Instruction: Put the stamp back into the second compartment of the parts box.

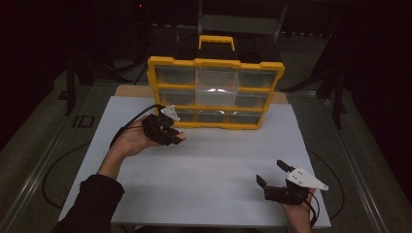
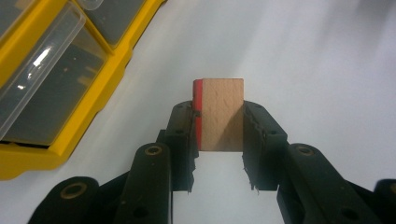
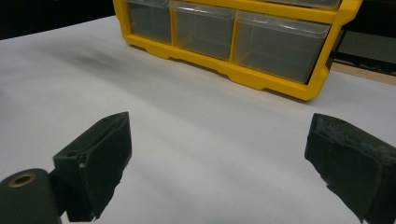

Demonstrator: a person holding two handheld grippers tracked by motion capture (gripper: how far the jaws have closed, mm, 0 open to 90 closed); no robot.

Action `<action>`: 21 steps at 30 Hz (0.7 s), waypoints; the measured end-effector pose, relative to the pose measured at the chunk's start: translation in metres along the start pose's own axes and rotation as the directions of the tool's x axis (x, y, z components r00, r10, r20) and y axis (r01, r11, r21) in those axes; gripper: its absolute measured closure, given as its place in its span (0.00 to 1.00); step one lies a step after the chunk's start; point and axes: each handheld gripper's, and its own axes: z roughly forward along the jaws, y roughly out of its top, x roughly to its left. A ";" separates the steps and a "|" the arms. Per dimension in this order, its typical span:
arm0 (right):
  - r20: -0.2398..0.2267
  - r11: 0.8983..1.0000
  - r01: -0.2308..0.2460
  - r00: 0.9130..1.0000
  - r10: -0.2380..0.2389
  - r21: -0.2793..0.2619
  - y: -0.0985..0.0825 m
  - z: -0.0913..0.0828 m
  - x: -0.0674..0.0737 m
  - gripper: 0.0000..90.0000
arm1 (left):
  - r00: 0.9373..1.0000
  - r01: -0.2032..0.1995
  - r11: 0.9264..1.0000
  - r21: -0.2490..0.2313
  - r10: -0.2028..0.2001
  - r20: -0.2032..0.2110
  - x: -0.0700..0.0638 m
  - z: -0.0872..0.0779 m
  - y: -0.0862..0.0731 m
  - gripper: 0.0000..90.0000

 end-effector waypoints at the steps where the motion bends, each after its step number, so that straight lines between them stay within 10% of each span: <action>1: 0.000 1.000 0.000 1.000 0.000 0.000 0.000 0.000 0.000 0.08 | 1.000 -0.001 1.000 -0.001 0.001 -0.002 0.000 -0.002 0.000 0.74; 21: -0.004 1.000 0.002 1.000 -0.002 0.000 0.000 0.001 0.001 0.08 | 0.999 -0.001 1.000 -0.018 0.001 -0.033 0.008 -0.030 0.002 0.74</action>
